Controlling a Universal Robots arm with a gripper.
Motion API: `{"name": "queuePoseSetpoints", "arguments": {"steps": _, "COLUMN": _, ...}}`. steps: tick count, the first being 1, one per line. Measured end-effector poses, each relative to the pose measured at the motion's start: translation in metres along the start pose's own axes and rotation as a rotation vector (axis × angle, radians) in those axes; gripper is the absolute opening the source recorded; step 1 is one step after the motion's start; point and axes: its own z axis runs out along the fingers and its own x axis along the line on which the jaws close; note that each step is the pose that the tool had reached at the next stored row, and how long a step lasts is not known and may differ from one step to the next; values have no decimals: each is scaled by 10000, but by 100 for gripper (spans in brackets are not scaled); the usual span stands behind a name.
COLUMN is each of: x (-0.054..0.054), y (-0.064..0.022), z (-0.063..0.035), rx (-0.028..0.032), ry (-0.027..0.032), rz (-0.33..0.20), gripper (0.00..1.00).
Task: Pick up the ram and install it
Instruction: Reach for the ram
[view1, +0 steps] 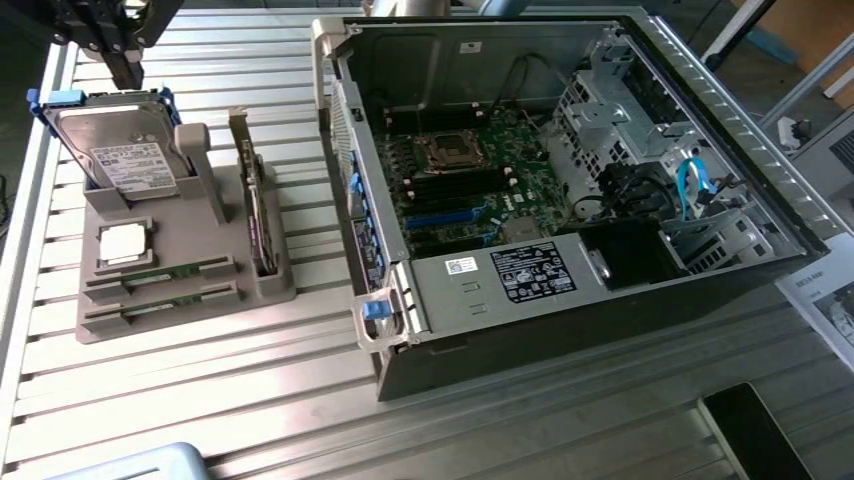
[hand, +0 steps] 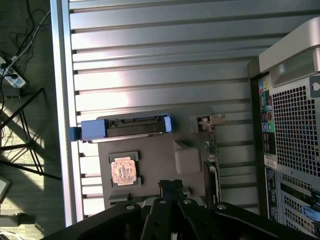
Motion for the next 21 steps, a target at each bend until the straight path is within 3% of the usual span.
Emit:
{"name": "queuePoseSetpoints", "arguments": {"steps": 12, "x": 5, "y": -107, "z": -4, "rx": 24, "ry": -3, "rz": -1, "gripper": 11}}
{"name": "queuePoseSetpoints", "arguments": {"steps": 21, "x": 2, "y": -236, "z": -9, "rx": 97, "ry": -9, "rz": -1, "gripper": 11}}
